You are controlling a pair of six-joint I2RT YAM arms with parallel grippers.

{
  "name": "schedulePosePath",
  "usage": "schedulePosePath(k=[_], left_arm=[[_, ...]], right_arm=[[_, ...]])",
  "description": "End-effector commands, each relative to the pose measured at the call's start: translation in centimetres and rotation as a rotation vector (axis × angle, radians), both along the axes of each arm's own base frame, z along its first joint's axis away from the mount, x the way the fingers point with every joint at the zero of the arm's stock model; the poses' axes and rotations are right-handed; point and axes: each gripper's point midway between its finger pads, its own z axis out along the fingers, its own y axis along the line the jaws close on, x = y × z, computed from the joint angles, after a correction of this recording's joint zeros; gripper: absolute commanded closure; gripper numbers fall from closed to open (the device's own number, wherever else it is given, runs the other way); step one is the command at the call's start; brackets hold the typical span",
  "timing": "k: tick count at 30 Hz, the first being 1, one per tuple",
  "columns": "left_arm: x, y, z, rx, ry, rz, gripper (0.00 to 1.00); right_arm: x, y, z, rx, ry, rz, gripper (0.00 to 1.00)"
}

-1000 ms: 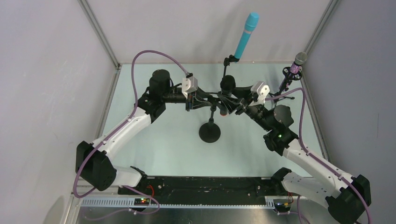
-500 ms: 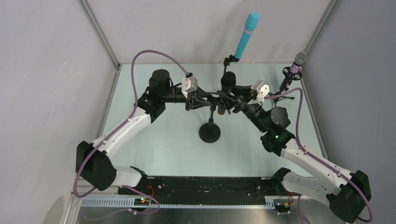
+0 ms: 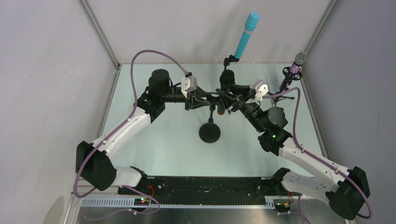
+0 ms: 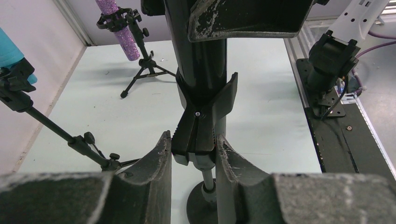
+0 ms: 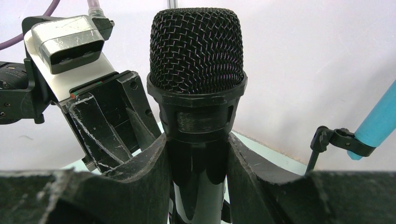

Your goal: Attach the microphones to the stand

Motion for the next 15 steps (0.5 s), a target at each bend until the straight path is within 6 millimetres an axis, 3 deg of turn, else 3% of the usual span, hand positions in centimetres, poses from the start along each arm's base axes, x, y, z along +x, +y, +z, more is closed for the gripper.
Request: schedulePosePath(k=[1,5,7,15], left_arm=[[-0.05,-0.2,0.55,-0.01,-0.02,-0.015,1.0],[0.06,-0.24,0.4,-0.007,-0.015,-0.011,0.99],[0.1,-0.25,0.47,-0.008,-0.016,-0.009,0.93],[0.38,-0.12,0.44,-0.005,-0.019,0.017,0.23]], right_arm=[[-0.9,-0.19,4.17,0.097,-0.079,0.015,1.0],[-0.87,-0.23,4.11,0.103,-0.085,0.01,1.0],[-0.78,-0.21,4.11,0.105,-0.088,0.008,1.0],[-0.49,0.15,3.75,0.102,-0.084,0.011,0.98]])
